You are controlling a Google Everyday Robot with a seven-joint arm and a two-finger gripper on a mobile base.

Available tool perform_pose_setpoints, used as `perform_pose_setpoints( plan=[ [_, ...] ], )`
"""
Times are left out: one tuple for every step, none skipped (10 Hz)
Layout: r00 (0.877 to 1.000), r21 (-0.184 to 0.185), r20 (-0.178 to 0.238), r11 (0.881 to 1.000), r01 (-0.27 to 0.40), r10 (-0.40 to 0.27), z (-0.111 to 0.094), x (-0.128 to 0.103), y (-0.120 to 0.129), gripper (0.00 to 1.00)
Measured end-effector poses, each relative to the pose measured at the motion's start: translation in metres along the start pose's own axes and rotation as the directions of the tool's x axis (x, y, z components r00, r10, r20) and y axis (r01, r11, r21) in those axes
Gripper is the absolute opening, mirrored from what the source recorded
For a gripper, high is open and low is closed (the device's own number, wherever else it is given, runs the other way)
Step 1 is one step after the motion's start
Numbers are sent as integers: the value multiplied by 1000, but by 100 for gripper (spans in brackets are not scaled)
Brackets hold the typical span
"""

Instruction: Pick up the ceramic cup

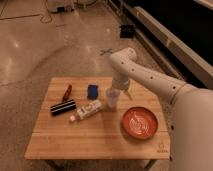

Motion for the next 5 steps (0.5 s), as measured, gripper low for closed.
perform_pose_setpoints(
  plan=[
    [1000, 7, -7, 1000, 4, -3, 13, 0, 3, 80],
    [1000, 13, -15, 1000, -1, 1, 20, 1, 6, 80],
    [1000, 16, -25, 1000, -6, 7, 23, 4, 7, 79],
    [999, 12, -32, 1000, -7, 7, 24, 5, 6, 75],
    [999, 11, -36, 1000, -6, 6, 25, 5, 6, 67]
  ],
)
